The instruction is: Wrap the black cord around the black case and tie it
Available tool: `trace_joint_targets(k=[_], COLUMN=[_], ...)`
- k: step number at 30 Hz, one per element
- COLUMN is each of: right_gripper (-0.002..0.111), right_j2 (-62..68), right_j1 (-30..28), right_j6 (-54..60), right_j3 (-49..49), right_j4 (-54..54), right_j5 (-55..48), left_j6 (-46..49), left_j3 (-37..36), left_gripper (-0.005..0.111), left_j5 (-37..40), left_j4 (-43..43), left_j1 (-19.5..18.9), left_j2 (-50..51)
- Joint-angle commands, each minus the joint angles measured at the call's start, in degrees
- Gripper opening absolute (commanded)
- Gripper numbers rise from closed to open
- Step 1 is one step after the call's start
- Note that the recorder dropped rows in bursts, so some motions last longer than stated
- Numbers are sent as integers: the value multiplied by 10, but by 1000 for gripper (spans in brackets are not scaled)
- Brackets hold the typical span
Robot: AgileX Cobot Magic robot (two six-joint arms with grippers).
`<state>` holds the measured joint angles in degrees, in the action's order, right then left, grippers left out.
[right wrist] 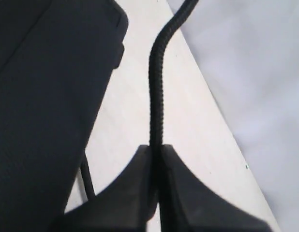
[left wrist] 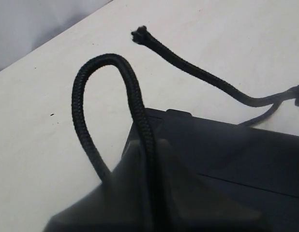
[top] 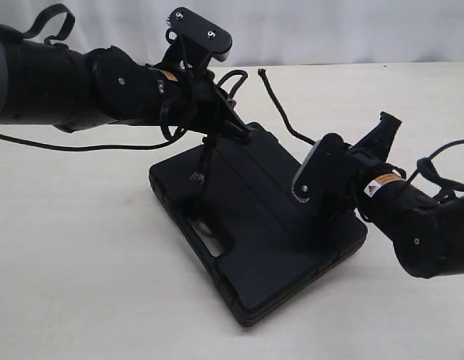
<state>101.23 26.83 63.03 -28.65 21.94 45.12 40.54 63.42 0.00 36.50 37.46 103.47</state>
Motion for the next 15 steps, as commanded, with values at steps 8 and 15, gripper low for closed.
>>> trace_joint_targets(k=[8, 15], right_gripper=[4, 4], right_j2=[9, 51], right_j1=[-1, -1], right_j6=[-32, -44], right_j3=[9, 10], right_j4=[-41, -72], right_j5=[27, 39], left_j6=[-4, -5], left_j3=[1, 1], left_gripper=[0, 0], left_j5=[-75, -59], left_j4=[-103, -103], left_j1=[45, 45], left_j2=[-6, -30])
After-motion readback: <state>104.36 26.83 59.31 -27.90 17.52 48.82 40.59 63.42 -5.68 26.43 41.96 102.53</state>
